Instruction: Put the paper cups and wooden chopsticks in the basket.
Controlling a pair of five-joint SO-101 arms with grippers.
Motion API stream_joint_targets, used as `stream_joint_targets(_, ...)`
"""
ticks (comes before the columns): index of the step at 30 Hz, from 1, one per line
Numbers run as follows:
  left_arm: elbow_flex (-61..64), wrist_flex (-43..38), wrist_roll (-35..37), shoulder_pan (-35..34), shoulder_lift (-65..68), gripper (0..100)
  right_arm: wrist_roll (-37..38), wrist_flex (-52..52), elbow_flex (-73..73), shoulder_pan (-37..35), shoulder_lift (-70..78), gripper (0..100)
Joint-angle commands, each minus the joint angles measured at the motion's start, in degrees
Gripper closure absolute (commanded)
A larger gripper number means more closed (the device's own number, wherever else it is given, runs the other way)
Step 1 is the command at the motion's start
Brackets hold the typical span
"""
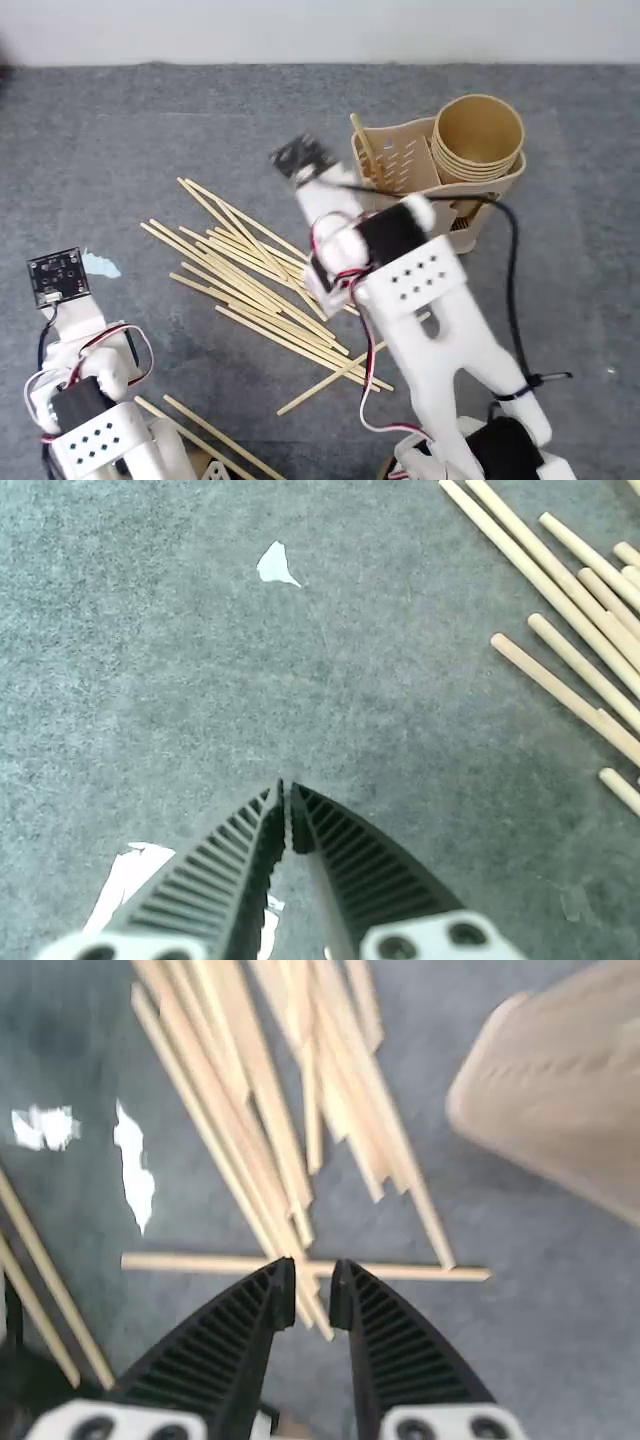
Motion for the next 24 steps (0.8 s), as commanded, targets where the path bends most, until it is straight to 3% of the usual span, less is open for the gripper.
stream_joint_targets(1, -0.48, -1.32, 0.26, 0.09, -0.70, 99, 2.29, -1.10, 5.27, -1.54, -2.68, 82.3)
stream_joint_targets(4, -0.48, -1.32, 0.26, 0.09, -0.70, 99, 6.07, -2.24, 11.16, -2.07, -2.68, 76.7)
stream_joint_targets(13, -0.48, -1.32, 0.26, 0.09, -0.70, 99, 15.03, -21.05, 30.95, -2.15, -2.68, 79.8)
stream_joint_targets(24, -0.48, -1.32, 0.26, 0.18, -0.70, 99, 14.33, -31.78, 38.95, -9.45, -1.98, 80.0)
